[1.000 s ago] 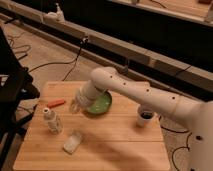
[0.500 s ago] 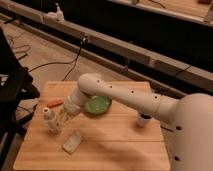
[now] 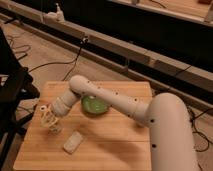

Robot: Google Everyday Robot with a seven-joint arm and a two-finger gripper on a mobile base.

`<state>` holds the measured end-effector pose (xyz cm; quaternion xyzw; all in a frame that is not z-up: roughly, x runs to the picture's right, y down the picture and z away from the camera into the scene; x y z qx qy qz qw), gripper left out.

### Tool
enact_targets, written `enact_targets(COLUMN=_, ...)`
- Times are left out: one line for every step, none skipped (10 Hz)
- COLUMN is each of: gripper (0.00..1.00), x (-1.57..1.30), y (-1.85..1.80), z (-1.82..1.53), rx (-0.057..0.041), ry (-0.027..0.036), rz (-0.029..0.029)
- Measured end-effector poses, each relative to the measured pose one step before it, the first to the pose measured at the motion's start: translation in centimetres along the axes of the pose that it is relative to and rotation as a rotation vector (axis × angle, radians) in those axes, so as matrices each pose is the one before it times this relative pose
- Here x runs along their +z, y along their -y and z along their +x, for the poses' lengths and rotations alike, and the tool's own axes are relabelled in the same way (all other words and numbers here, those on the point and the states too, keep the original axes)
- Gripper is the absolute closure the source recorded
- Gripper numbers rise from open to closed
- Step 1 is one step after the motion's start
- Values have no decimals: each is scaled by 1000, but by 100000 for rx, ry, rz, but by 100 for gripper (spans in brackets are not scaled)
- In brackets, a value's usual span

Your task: Knock the bottle over

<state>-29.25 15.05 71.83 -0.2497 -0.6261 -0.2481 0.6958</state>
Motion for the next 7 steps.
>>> enact_targets(gripper=100, x=-605, y=1171, z=1372, rx=25, ry=-872, rz=3433)
enact_targets(gripper=100, x=-956, y=1173, z=1548, rx=293, ry=-3087, rz=3849)
enact_targets(gripper=100, x=-1003, y=1038, z=1306, rx=-117, ry=-4130, rz=3528)
enact_targets(gripper=100, x=-2112, y=1514, z=1933, rx=431, ry=-7878, rz=6114)
enact_targets(gripper=100, x=-1944, y=986, z=1425, rx=628, ry=-6863, rz=4942)
enact_targets(gripper=100, x=-1462, y=489, z=741, rx=551, ry=-4686, rz=3426)
enact_targets(gripper=100, x=-1755, y=382, z=863, rx=808, ry=-4718, rz=3559)
